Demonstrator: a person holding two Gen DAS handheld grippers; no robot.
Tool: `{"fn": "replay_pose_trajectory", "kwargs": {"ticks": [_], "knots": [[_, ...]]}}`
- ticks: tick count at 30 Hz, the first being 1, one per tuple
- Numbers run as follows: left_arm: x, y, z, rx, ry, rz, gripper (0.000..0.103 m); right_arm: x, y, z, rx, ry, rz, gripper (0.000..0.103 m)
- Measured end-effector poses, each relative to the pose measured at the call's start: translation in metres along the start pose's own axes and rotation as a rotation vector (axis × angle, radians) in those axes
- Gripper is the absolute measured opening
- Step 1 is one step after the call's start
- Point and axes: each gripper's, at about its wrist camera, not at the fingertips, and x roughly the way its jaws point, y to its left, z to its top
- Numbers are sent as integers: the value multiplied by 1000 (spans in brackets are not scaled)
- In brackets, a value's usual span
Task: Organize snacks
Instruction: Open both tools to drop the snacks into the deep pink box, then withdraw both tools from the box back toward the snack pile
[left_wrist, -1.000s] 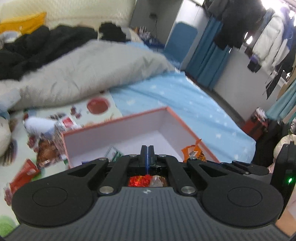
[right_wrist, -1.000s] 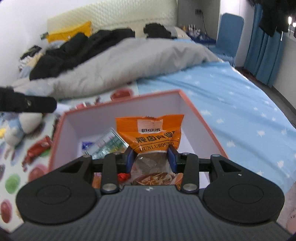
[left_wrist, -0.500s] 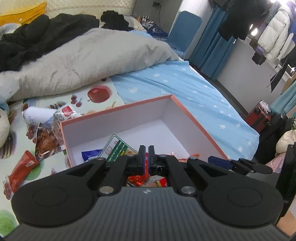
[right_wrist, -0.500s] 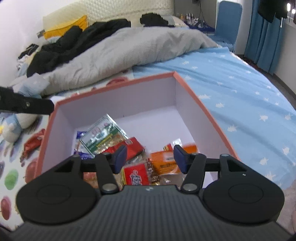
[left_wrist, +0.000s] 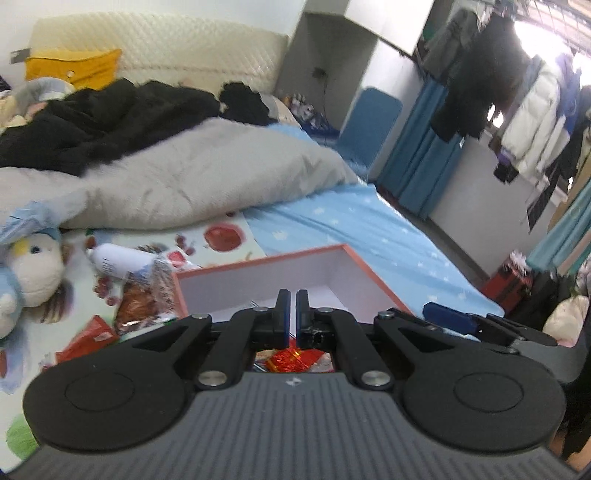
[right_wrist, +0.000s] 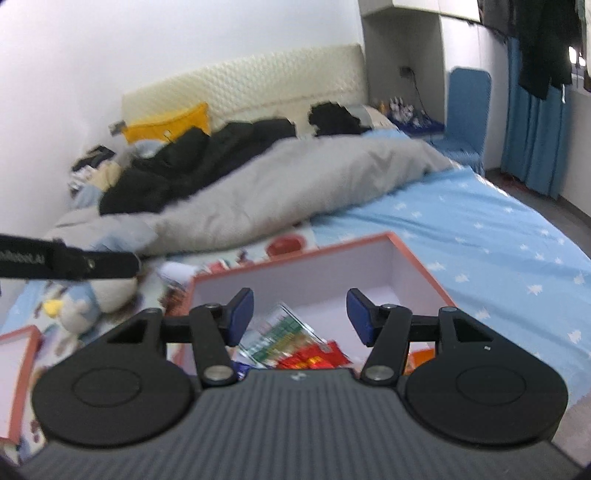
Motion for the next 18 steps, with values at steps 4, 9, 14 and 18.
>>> {"fn": "replay_pose_trajectory", "kwargs": {"ticks": [4,9,14,18], "knots": [[-38,14,-11,6,-65,31,1,-17,19,7,1,-54,38,58],[-76,33,-31,-10,-101,66,1,-30,47,1,-31,-77,87,58],[-104,54,-45,-31,-127,94,1,-41,71,-4,-47,-91,125,58],[-114,69,-54,-50,-133,107,1,-48,90,-10,-81,-97,137,58]]}}
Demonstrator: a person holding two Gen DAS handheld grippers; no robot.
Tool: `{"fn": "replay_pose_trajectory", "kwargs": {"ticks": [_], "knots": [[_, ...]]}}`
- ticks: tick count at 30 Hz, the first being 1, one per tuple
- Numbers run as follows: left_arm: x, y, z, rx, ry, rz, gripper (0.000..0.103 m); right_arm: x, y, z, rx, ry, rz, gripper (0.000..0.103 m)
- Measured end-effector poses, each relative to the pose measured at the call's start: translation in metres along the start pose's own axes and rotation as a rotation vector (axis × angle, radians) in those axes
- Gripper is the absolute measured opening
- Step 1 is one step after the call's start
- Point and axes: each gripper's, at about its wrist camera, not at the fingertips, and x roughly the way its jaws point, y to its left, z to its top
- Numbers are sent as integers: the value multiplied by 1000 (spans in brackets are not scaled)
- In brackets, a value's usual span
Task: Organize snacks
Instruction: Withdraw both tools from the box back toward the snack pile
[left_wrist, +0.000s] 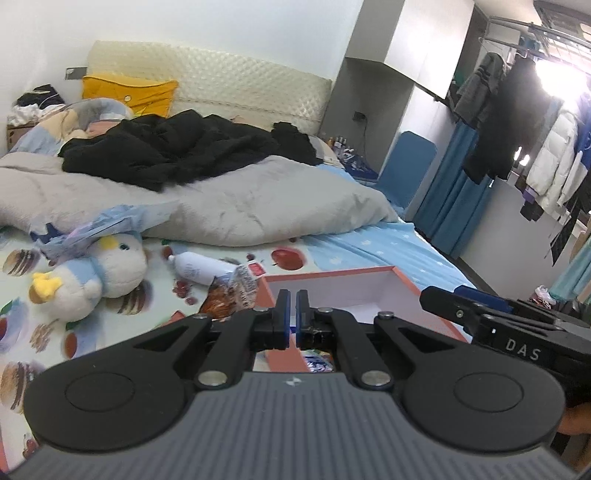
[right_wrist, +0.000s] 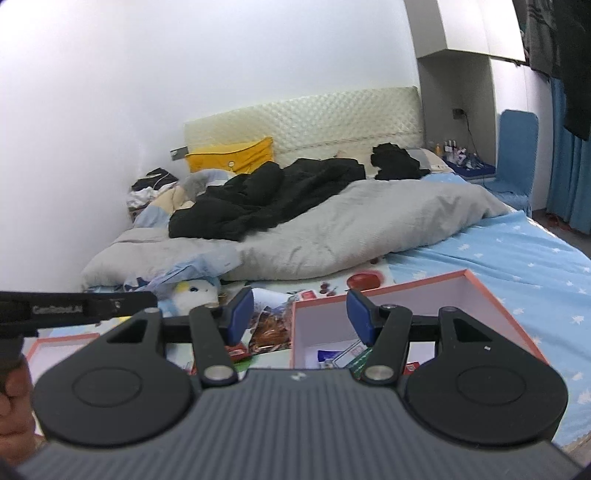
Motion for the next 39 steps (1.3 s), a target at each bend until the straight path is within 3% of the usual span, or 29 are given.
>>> {"fn": "replay_pose_trajectory", "kwargs": {"ticks": [10,21,39], "knots": [[-24,30,-18,-15,-8,45,1,0,32,-17,-13,39,34,58],[-42,56,-39,-82,0,15,1,-10,61,-37,-20,43,35,58],[-54,103,-88,-154,89,63,1,-10,94,-91,-23,102,-1,58]]}}
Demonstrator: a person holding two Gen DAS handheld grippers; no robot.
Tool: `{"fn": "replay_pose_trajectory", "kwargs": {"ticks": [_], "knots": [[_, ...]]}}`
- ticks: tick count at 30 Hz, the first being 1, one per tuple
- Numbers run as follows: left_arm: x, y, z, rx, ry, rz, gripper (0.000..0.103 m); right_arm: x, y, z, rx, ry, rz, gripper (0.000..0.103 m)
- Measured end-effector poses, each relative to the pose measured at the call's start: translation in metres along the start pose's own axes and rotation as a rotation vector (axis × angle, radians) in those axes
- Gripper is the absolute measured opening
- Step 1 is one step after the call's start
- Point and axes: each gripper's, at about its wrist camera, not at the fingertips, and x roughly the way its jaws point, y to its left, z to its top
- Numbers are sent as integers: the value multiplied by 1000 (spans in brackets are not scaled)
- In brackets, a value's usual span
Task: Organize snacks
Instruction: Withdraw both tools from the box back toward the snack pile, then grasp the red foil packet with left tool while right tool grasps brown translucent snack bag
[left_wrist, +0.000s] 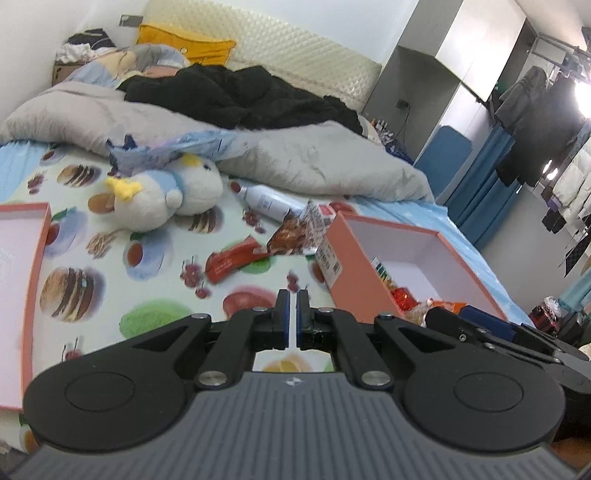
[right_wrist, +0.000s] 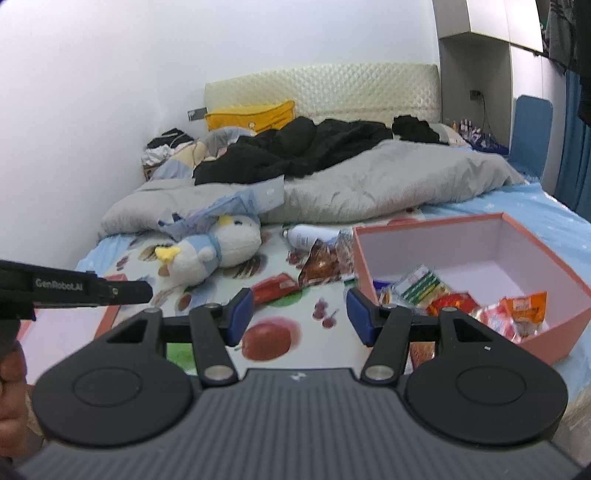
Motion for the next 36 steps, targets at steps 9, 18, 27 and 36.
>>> {"fn": "replay_pose_trajectory", "kwargs": {"ticks": [9,18,27,36], "knots": [[8,19,-19,-11,40,59,62,19,15,-29,-6,81,28,58],[39,48,-21,-58,86,104,70,45,18,-37,-7,114,9,58],[86,74,-9,-84,84,116,70,80,20,-38,-5,126,-28,58],[134,100,0,-127,103,106,70,125,24,-30,17,108,-56,58]]}}
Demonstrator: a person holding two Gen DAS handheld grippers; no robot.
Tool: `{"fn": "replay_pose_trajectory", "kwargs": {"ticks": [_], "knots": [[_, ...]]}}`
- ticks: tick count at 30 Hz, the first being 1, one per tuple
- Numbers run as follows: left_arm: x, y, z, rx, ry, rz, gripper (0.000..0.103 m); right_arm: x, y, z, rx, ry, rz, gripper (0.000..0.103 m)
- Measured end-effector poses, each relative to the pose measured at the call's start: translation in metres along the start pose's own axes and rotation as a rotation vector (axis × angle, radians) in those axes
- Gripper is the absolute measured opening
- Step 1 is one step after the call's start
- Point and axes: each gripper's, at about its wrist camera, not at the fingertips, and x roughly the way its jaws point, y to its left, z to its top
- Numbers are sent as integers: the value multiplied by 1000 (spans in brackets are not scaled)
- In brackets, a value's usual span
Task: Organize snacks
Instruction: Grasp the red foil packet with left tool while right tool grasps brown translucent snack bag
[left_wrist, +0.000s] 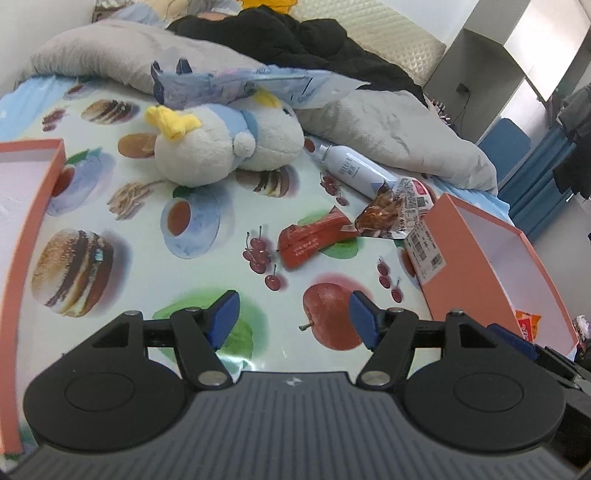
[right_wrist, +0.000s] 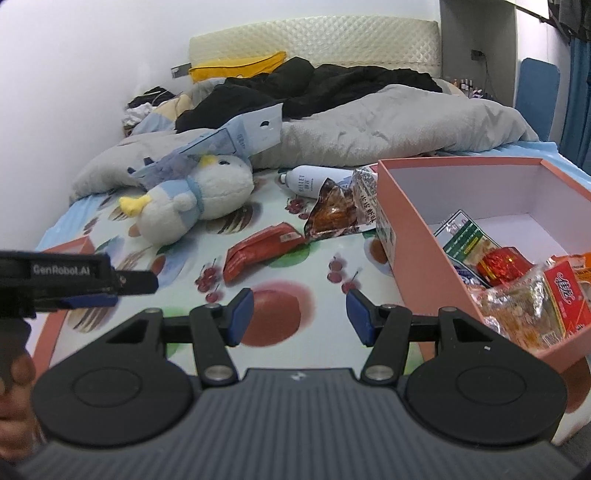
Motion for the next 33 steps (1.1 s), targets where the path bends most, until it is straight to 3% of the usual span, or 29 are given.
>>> {"fn": "replay_pose_trajectory", "kwargs": {"ticks": [21,25,28,30,33], "knots": [[118,28,39,-69,50,-96,69,114,0,28,154,30,-113,56],[135,24,55,15,48,-128,69,143,-4,48,161,15,-130,56],[142,14,63,177,53,-205,69,166,-8,63,154,-2,-145,57],[148,8,66,247,59,-191,69,181,-10,70,138,5,-154,58],[162,0,67,340,77,-177,69,201,-13,79,131,10,-180,76]]}}
